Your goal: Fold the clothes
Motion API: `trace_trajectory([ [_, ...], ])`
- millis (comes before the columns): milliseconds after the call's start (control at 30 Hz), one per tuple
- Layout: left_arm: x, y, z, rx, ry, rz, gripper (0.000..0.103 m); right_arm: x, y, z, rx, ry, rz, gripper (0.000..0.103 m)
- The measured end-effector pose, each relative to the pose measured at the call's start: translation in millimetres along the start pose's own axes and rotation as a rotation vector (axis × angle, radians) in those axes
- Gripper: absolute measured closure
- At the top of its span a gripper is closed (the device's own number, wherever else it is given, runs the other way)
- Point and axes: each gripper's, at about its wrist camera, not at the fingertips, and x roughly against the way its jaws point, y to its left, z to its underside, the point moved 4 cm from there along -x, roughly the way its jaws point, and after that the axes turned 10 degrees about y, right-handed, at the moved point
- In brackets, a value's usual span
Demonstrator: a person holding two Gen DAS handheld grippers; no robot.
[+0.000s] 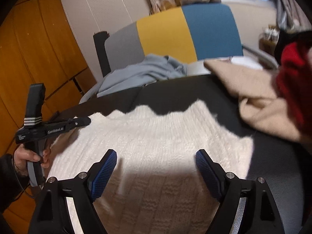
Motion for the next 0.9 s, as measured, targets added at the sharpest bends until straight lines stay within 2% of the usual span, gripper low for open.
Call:
trace_trajectory([
  [67,-21,4,8,0.032,0.033,0.003,0.098,-9,-3,4,-0.009,0.03,-0.001,0.017],
  [100,-23,3,10,0.032,0.02,0.002,0.097,-13,-4,6,-0.013,0.045,-0.002,0.017],
  [167,-20,0,11,0.021,0.016,-0.018,0.097,-18,-6,9,-0.018,0.064,-0.028,0.007],
  [233,-20,1,11,0.021,0.022,-0.018,0.097,-20,-6,9,-0.017,0.07,-0.045,0.006],
  [300,-19,2,10,0.021,0.028,-0.015,0.097,-21,-3,9,-0.003,0.075,-0.024,0.005],
  [467,-17,-6,16,-0.02,0.038,-0.069,0.097,-19,5,9,0.027,0.095,0.013,0.003],
  [567,-14,-9,23,-0.027,0.042,-0.072,0.097,4,2,14,-0.029,0.086,-0.114,0.003],
  [667,-7,-5,30,-0.012,0.046,-0.053,0.097,55,-17,33,-0.136,0.025,-0.292,0.001],
  [800,16,11,28,0.064,0.012,-0.059,0.084,95,-47,77,-0.136,0.101,-0.328,0.0],
  [867,36,8,24,0.079,-0.06,-0.079,0.088,114,-62,99,-0.135,0.14,-0.346,0.0],
  [900,43,-4,22,0.062,-0.079,-0.053,0.087,117,-66,106,-0.116,0.162,-0.348,0.0],
])
